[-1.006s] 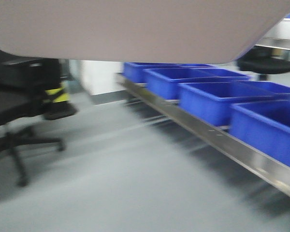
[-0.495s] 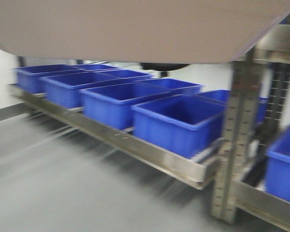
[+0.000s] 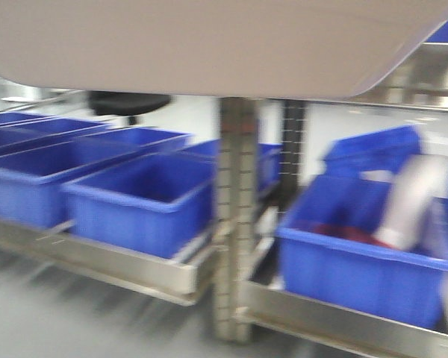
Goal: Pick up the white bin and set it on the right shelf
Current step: 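Turn the base toward the steel shelf with blue crates, then raise the bin above the upper shelf level with both grippers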
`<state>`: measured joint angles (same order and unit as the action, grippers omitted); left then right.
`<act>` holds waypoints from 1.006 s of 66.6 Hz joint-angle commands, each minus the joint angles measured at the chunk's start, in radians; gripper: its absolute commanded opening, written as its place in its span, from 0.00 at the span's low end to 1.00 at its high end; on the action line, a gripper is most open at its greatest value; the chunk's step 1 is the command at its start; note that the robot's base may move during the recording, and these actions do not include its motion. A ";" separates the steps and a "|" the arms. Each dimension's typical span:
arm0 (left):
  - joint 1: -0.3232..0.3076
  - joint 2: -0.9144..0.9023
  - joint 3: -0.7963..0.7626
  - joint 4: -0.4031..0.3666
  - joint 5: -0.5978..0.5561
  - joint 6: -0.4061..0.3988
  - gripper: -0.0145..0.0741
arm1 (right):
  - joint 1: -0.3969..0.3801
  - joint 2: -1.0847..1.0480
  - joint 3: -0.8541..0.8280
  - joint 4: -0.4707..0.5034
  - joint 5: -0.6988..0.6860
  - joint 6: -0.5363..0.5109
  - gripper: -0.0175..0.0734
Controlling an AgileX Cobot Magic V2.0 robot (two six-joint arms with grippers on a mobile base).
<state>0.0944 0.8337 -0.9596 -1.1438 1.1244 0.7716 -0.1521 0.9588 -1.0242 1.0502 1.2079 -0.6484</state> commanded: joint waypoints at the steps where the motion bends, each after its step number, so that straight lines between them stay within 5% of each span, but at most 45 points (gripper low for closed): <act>1: -0.015 -0.016 -0.037 -0.177 0.053 0.005 0.46 | 0.008 -0.014 -0.038 0.155 0.073 -0.009 0.63; 67: -0.015 -0.016 -0.037 -0.177 0.053 0.005 0.46 | 0.008 -0.014 -0.038 0.155 0.073 -0.009 0.63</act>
<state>0.0944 0.8337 -0.9596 -1.1438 1.1244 0.7716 -0.1521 0.9588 -1.0242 1.0502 1.2079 -0.6484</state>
